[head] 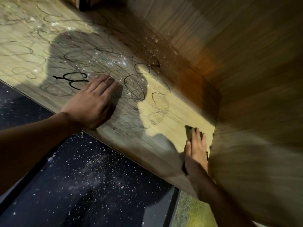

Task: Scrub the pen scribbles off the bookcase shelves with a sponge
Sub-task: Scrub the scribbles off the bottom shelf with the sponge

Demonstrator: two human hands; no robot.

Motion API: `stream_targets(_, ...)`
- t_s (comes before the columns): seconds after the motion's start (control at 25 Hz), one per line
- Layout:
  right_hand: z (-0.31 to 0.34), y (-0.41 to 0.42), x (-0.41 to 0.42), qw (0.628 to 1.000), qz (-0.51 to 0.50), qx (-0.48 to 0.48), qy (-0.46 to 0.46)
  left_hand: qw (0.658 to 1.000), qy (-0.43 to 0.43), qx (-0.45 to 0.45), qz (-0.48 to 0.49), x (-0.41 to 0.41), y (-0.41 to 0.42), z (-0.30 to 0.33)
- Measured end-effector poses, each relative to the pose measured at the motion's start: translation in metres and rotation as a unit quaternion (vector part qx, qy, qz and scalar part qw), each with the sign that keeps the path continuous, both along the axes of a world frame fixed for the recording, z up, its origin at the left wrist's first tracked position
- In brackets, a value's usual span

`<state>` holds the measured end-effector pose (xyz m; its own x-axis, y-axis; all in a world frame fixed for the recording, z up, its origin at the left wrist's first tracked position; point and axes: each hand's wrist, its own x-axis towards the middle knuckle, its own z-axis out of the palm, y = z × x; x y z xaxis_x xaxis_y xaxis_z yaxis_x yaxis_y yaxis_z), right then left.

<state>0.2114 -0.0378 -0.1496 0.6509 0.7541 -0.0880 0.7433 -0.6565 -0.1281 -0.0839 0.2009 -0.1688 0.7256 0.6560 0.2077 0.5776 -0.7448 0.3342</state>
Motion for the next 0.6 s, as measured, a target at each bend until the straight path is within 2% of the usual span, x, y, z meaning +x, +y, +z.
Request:
stream_targets(0.04,-0.004,0.027,0.000,0.999,-0.051,0.007,-0.017,1.000,-0.003,0.000,0.001,0.001,0.001,-0.001)
stream_targets(0.12,-0.008,0.065,-0.042,1.000,0.002,0.012,-0.020,1.000,0.000,0.001,0.004,0.002,0.002,-0.003)
stream_targets(0.16,-0.007,0.067,-0.071,0.997,0.082,0.017,0.005,1.000,0.002,0.003,0.004,0.002,0.003,-0.005)
stream_targets(0.24,0.001,0.033,-0.108,0.962,0.264,0.004,0.072,1.000,0.004,0.001,0.008,0.001,0.003,-0.006)
stream_targets(0.32,0.008,-0.009,-0.088,0.932,0.357,-0.019,0.054,1.000,0.005,0.001,0.012,0.002,0.003,-0.005)
stream_targets(0.36,0.006,-0.016,-0.059,0.934,0.353,-0.034,0.030,1.000,0.008,0.007,0.018,0.002,0.003,-0.005)
stream_targets(0.44,0.001,-0.002,-0.003,0.969,0.245,-0.010,0.042,0.999,0.013,0.017,0.034,0.002,0.001,-0.005)
stream_targets(0.52,-0.007,0.044,0.034,0.992,0.116,0.040,0.022,0.999,0.008,0.023,0.042,0.003,0.000,-0.005)
stream_targets(0.6,-0.012,0.103,0.032,0.997,0.042,0.061,-0.024,0.999,0.003,0.029,0.043,0.003,0.001,-0.004)
